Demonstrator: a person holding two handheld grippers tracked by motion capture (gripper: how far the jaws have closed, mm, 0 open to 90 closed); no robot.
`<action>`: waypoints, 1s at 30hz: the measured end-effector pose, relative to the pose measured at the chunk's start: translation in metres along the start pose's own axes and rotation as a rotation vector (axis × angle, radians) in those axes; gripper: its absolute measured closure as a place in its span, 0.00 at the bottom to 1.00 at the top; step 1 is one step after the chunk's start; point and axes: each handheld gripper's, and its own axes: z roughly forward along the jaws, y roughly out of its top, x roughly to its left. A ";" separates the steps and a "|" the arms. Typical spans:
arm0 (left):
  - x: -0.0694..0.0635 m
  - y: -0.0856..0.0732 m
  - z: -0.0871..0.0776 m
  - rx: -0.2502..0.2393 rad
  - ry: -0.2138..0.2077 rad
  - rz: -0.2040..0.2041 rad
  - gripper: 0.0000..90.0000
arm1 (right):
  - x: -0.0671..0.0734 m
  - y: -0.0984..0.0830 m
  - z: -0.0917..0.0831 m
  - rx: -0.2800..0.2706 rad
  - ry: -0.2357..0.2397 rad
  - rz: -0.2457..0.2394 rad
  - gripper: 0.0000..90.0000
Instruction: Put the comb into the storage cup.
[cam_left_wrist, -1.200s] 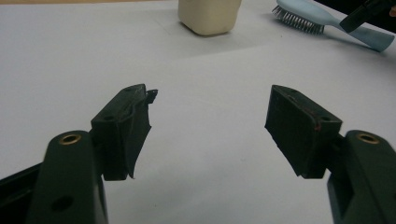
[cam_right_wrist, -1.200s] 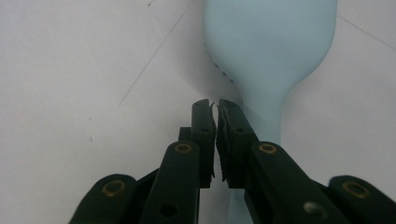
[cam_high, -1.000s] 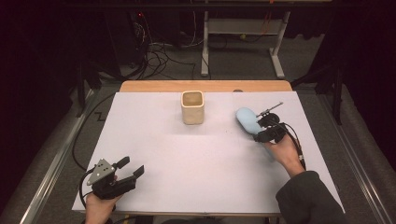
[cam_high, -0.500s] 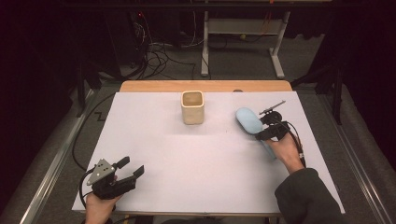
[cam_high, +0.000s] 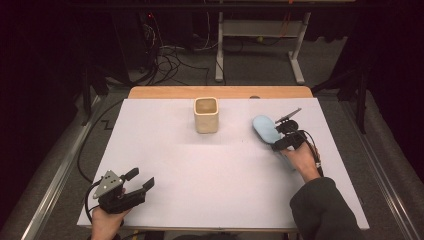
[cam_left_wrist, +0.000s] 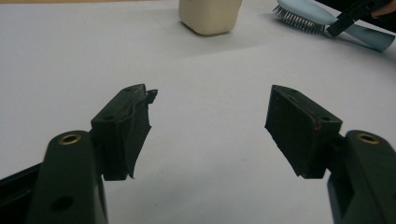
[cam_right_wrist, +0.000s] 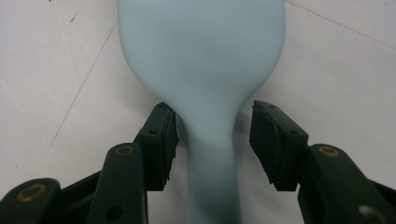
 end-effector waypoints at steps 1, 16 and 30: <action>0.000 0.000 0.000 0.000 0.000 0.001 0.35 | 0.000 0.001 0.001 0.006 -0.002 -0.005 0.59; -0.001 0.000 0.000 0.001 0.000 0.010 0.35 | 0.004 0.007 0.005 0.044 0.015 -0.028 0.77; -0.001 0.000 0.000 0.000 0.001 0.009 0.35 | 0.005 0.004 -0.003 -0.041 -0.010 -0.047 0.78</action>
